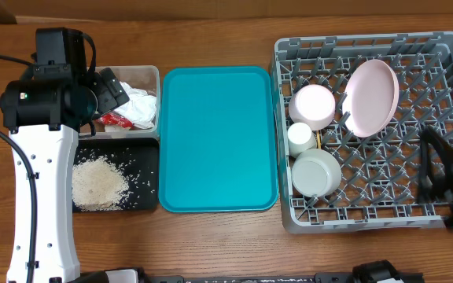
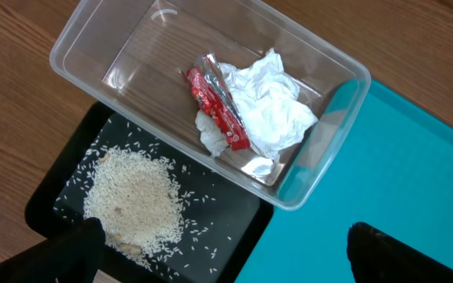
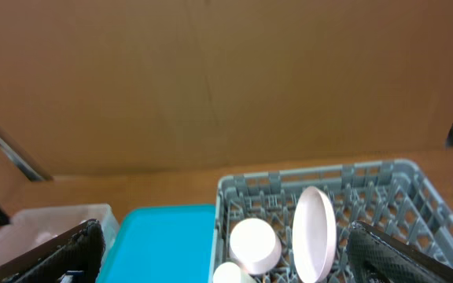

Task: Sort waste into correct bins and load items into the dishwasher

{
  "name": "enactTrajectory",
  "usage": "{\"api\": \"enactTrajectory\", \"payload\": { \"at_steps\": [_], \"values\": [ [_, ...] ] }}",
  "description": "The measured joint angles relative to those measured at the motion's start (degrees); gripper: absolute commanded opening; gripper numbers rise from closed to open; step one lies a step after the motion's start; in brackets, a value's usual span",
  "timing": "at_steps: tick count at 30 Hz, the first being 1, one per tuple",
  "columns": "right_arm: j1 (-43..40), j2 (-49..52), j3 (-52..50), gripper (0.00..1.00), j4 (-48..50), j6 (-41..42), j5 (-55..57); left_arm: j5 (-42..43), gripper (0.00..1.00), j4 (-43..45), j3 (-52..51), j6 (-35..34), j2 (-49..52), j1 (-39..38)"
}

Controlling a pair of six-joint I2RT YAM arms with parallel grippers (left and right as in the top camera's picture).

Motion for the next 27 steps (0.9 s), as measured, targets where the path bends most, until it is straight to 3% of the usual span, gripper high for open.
{"api": "enactTrajectory", "payload": {
  "at_steps": [6, 13, 20, 27],
  "values": [
    [-0.13, -12.57, -8.17, 1.00, 2.43, 0.00, -0.48, 0.00, 1.00, 0.00, 0.00, 0.00, 0.00, 0.00],
    [-1.60, -24.24, -33.33, 1.00, 16.70, 0.70, -0.90, 0.02, 1.00, -0.02, 0.00, 0.00, 0.00, 0.00],
    [-1.84, -34.16, -57.96, 1.00, 36.81, 4.59, -1.51, 0.00, 1.00, -0.02, 0.00, 0.00, 0.00, 0.00],
    [-1.88, -41.97, -77.96, 1.00, 63.80, 5.66, -3.30, 0.00, 1.00, -0.02, 0.00, 0.00, 0.00, 0.00]
  ]
}}
